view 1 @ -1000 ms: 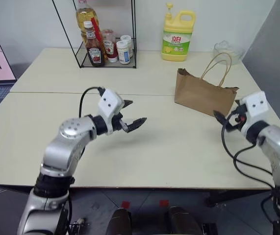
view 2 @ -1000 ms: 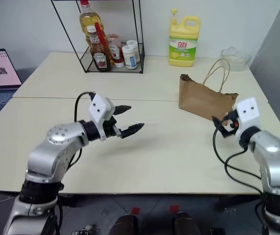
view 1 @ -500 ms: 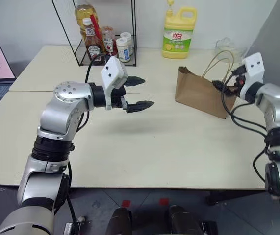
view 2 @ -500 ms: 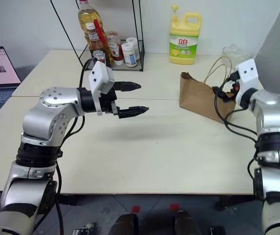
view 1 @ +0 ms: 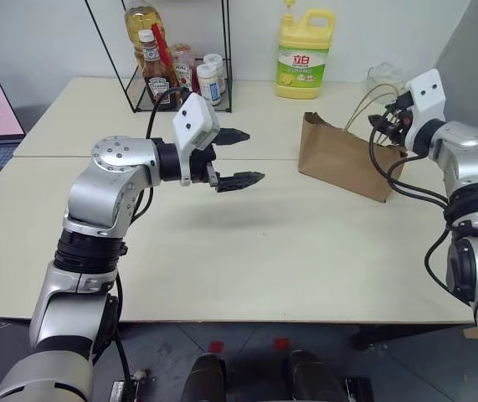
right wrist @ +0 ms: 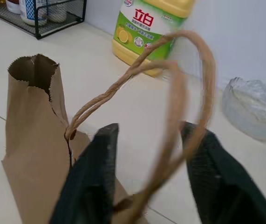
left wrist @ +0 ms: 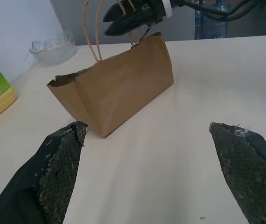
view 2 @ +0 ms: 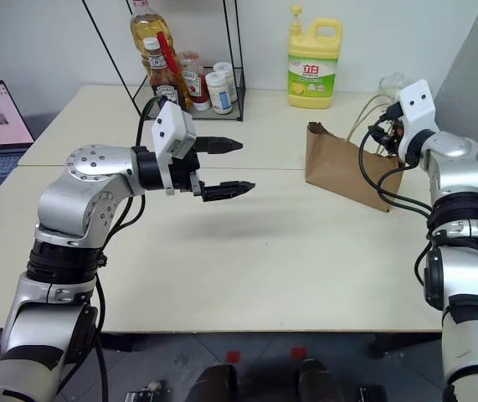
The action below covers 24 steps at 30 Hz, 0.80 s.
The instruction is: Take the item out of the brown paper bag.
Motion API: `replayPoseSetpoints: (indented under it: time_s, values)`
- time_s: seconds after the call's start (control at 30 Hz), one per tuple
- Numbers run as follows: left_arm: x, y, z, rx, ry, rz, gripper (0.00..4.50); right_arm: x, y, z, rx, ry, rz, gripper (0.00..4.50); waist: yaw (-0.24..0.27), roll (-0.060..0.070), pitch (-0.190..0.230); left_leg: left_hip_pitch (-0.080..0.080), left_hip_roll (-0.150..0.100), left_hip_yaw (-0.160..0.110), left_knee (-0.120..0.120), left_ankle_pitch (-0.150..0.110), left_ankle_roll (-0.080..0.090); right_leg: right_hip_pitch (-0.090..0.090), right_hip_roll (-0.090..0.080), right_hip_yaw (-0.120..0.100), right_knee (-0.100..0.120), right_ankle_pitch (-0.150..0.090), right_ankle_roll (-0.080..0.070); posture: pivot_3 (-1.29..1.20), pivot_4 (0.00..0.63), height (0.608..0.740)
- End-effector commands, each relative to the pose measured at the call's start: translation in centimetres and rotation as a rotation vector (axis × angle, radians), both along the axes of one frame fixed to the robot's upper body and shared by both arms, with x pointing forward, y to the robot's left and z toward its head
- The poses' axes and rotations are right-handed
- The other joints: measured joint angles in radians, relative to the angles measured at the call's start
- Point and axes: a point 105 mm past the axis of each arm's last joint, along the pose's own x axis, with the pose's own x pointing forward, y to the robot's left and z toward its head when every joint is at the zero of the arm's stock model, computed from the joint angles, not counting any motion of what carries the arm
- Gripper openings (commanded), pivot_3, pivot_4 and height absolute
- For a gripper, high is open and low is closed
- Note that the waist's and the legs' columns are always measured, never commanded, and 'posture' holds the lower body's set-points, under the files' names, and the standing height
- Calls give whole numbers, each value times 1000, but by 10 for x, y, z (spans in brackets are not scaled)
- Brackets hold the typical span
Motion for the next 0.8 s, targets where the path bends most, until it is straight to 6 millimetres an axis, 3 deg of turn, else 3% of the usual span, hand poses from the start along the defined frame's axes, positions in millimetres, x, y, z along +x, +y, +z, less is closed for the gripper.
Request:
replayPoseSetpoints:
  time_s: [0.03,0.1,0.37,0.63,0.8]
  values:
    - [-5,-1,16,-11,-65,-11,4500,-2,-1,28,-33,-94,-7,733,-1,0,0,0,0,0,0,0,0,0,0,0,0,0,0,0,150,740]
    - [-5,-2,16,-15,-64,-12,4500,-2,-1,30,-31,-103,-7,35,-1,0,0,0,0,0,0,1,-1,0,0,0,0,0,0,0,150,740]
    - [-6,-2,15,-31,-54,-12,4500,-3,12,50,-107,-180,32,35,-2,1,1,0,0,0,0,1,-1,0,0,0,0,0,0,0,150,740]
    - [-12,19,6,-81,0,83,4500,-4,61,87,-102,-324,139,35,-14,4,3,0,0,0,0,1,-1,-1,0,0,2,0,0,0,150,740]
    - [-19,34,-2,-108,27,163,4500,-3,94,99,-43,-344,204,35,-31,4,3,0,0,0,0,1,-1,-5,-1,0,9,0,-1,0,150,740]
